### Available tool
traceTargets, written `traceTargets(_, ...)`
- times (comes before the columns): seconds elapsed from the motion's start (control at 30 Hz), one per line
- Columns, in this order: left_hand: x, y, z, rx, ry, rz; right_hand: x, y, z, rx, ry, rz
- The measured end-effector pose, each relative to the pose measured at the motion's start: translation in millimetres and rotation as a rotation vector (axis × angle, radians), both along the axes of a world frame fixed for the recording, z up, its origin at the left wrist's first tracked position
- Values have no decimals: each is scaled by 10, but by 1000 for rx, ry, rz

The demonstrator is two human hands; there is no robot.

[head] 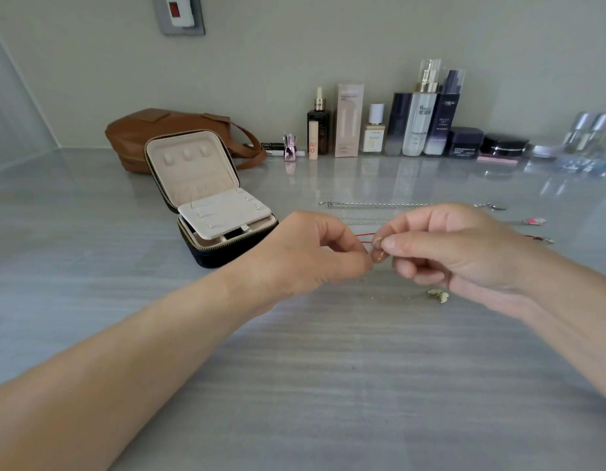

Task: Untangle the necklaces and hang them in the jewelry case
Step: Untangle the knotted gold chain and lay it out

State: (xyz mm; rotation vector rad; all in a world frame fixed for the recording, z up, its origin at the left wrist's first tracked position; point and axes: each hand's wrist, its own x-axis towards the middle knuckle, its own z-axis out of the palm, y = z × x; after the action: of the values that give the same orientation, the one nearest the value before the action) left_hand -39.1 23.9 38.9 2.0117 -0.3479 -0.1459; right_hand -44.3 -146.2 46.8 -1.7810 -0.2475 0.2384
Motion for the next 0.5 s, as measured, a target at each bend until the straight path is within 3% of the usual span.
traceTargets(0.13, 10, -5, -17, -31, -6, -9, 35, 27, -50, 111, 66, -35)
traceTargets(0.5, 2, -14, 8, -106, 110, 0, 33, -9, -28, 92, -4, 45)
